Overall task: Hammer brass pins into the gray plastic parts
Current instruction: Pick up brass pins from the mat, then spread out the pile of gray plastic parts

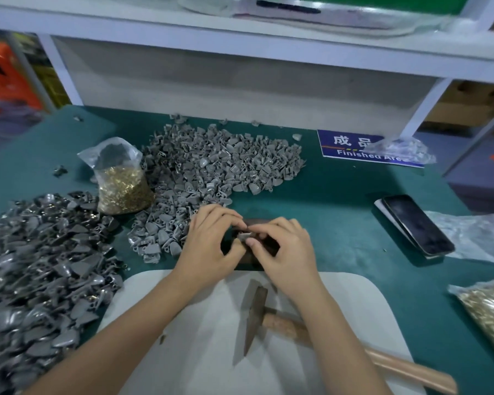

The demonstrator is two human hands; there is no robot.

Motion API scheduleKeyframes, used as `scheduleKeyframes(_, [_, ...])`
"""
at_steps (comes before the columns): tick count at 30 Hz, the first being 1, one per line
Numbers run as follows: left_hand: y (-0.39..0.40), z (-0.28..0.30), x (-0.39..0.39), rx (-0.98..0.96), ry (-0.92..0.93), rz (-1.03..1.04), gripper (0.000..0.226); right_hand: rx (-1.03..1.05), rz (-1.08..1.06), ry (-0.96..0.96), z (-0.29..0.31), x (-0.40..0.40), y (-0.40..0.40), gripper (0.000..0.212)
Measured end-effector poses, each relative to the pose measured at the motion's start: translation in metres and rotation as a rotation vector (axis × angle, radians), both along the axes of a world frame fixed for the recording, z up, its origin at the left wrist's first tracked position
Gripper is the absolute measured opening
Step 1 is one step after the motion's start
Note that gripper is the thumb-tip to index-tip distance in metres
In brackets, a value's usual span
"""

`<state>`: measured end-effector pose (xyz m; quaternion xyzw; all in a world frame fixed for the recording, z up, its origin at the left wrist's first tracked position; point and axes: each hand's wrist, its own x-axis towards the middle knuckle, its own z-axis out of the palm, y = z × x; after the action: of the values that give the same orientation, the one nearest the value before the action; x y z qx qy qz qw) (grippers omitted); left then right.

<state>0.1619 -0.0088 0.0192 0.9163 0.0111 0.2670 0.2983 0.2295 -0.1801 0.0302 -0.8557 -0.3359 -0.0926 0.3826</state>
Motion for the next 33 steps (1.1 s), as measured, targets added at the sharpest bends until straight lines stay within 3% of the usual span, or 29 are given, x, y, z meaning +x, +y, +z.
scheduleKeyframes(6, [-0.003, 0.002, -0.001, 0.053, -0.095, -0.011, 0.011, 0.016, 0.014, 0.007, 0.002, -0.001, -0.002, 0.011])
scheduleKeyframes(10, [-0.003, 0.02, -0.014, 0.153, -0.106, -0.023, 0.012, 0.188, 0.122, 0.016, 0.006, -0.005, -0.005, 0.013])
scheduleKeyframes(16, [0.006, 0.055, -0.066, 0.058, -0.038, 0.013, 0.014, 0.326, 0.278, 0.071, 0.027, -0.037, 0.012, 0.015])
scheduleKeyframes(24, [0.027, 0.04, -0.172, -0.127, 0.036, 0.332, 0.024, 0.074, 0.531, 0.308, 0.04, -0.096, 0.07, 0.026])
scheduleKeyframes(30, [0.064, 0.038, -0.217, -0.193, 0.025, 0.543, 0.029, -0.122, 0.584, 0.248, 0.048, -0.126, 0.135, 0.015])
scheduleKeyframes(33, [0.084, 0.034, -0.236, -0.176, 0.017, 0.59, 0.02, -0.169, 0.614, 0.225, 0.05, -0.138, 0.165, 0.013])
